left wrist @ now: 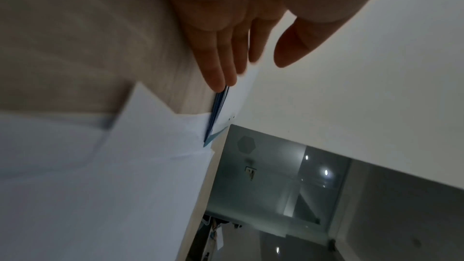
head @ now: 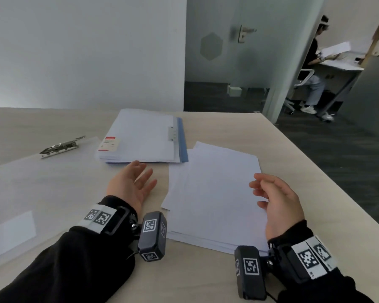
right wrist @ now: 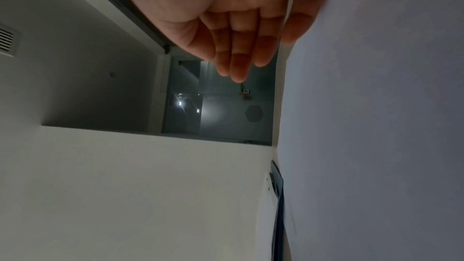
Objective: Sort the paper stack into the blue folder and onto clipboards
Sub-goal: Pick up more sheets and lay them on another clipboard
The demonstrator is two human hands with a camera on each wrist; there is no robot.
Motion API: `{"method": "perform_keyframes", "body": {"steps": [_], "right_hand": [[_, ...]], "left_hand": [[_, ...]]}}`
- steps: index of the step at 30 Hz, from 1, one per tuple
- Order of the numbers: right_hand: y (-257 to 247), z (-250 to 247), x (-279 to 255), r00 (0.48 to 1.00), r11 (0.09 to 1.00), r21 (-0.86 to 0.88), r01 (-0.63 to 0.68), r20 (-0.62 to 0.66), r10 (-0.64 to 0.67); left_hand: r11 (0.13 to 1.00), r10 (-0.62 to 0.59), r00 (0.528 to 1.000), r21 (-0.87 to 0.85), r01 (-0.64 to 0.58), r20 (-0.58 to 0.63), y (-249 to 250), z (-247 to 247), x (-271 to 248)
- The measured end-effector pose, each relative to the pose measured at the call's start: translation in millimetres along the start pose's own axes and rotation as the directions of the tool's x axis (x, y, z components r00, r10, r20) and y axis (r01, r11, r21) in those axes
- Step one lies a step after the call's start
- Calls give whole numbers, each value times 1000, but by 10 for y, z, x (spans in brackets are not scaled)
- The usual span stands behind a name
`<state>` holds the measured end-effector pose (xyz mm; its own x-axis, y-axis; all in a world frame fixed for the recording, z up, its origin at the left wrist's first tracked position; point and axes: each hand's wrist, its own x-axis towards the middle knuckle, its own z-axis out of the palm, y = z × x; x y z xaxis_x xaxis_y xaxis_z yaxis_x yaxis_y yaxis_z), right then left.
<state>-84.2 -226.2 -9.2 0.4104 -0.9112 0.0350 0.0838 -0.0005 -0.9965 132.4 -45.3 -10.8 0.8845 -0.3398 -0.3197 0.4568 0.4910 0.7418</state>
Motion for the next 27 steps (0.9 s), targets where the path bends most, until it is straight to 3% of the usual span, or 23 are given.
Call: {"method": "perform_keyframes", "body": {"steps": [4, 7, 9, 11, 13, 15, 16, 23, 27], "right_hand": [[54, -169, 11, 995, 998, 56, -41, -90, 46], [69, -302, -38, 991, 995, 76, -60, -113, 68], [93, -364, -68, 992, 990, 121, -72, -92, 83], [123, -403, -86, 992, 983, 146, -111, -40, 118], [157, -420, -95, 991, 984, 112, -137, 7, 137], [178, -432, -98, 990, 988, 59, -139, 30, 138], [174, -436, -102, 990, 989, 37, -140, 27, 139], [114, -439, -121, 984, 984, -18, -176, 26, 176], [98, -444, -144, 981, 982, -15, -191, 25, 191]], "left_hand": [[956, 154, 986, 243, -166, 65, -140, -63, -356], [827, 248, 963, 495, -266, 103, -207, -94, -515], [728, 201, 967, 636, -255, 158, -252, -90, -539], [583, 96, 970, 778, -236, 223, -299, -78, -533], [376, 15, 970, 897, -232, 244, -345, -57, -515], [237, 9, 970, 942, -239, 244, -348, -19, -539], [226, 19, 973, 947, -230, 232, -350, -31, -531], [466, 96, 963, 844, -265, 250, -367, 22, -704], [442, 122, 951, 842, -310, 285, -363, 125, -756]]}}
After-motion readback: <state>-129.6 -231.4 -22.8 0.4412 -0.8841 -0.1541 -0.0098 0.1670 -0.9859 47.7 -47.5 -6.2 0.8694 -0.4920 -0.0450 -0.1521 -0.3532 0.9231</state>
